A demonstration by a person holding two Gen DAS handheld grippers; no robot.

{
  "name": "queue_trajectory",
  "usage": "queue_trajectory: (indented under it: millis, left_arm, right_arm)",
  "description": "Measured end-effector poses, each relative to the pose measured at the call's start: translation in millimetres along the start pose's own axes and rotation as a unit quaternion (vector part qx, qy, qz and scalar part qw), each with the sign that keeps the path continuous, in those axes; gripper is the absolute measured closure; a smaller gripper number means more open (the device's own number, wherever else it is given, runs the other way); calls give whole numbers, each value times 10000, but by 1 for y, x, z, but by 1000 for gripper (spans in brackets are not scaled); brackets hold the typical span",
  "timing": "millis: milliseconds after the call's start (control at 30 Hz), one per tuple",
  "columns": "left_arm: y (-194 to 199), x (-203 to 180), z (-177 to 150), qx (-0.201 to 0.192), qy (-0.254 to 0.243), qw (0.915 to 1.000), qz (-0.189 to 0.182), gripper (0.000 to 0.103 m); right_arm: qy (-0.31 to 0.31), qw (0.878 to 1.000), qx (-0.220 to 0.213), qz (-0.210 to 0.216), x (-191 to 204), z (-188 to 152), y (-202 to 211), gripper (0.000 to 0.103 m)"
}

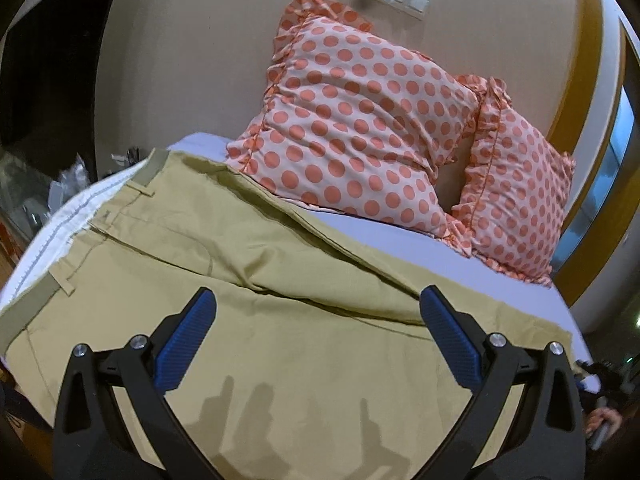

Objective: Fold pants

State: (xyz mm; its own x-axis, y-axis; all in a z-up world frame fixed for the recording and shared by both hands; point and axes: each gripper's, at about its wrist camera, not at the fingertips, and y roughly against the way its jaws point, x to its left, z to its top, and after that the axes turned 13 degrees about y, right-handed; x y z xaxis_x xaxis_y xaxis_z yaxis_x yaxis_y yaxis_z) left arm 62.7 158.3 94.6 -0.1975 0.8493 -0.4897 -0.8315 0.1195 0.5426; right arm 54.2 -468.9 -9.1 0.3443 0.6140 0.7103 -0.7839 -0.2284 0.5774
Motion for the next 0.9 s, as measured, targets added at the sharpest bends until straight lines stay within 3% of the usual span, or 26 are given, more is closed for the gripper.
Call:
queue_trajectory:
  millis: [67,100,133,300,500,567,600,633,667,733,800,900]
  left_arm:
    - [-11,7,13,116,255,9996,-51,2]
    - [-20,11,22,226,427,9988,-69,2]
    - [-27,14,27,300,525,9981,-69,2]
    - [-86,29,65,848,1183,9892,138,3]
    - [-164,30,98,1268,1389,9793,748,18]
    - [-190,37,108,1442,1553,9733,883,35]
    - [-203,42,111,1552,1652,9697,910,60]
    - [-213,48,112,1672,1812,9652,875,97]
    - [-219,57,112,1765,2060,9598,724,99]
    - [-205,65,108,1702,2133,9607,502,100]
    - [-161,57,102,1394,1660,9753,415,101]
    - [-83,54,83,999,1345,9857,158,100]
  right_arm:
    - [-81,10000,-9,-1,-5,2,-6,72]
    - [-2,9999,-106,16,-6,3,-8,97]
    - [134,9996,-223,67,-5,6,-10,101]
    - [266,9947,-868,474,0,15,15,101]
    - [376,9924,-982,638,10,22,28,101]
    - [383,9925,-977,629,10,22,27,101]
    - [369,9926,-976,624,10,22,27,101]
    - [341,9926,-974,633,10,23,27,101]
    - [329,9923,-983,672,11,24,26,101]
    - [376,9919,-1003,688,15,27,27,101]
    - [479,9901,-1107,712,20,31,37,101]
    - [665,9867,-1343,622,21,31,60,101]
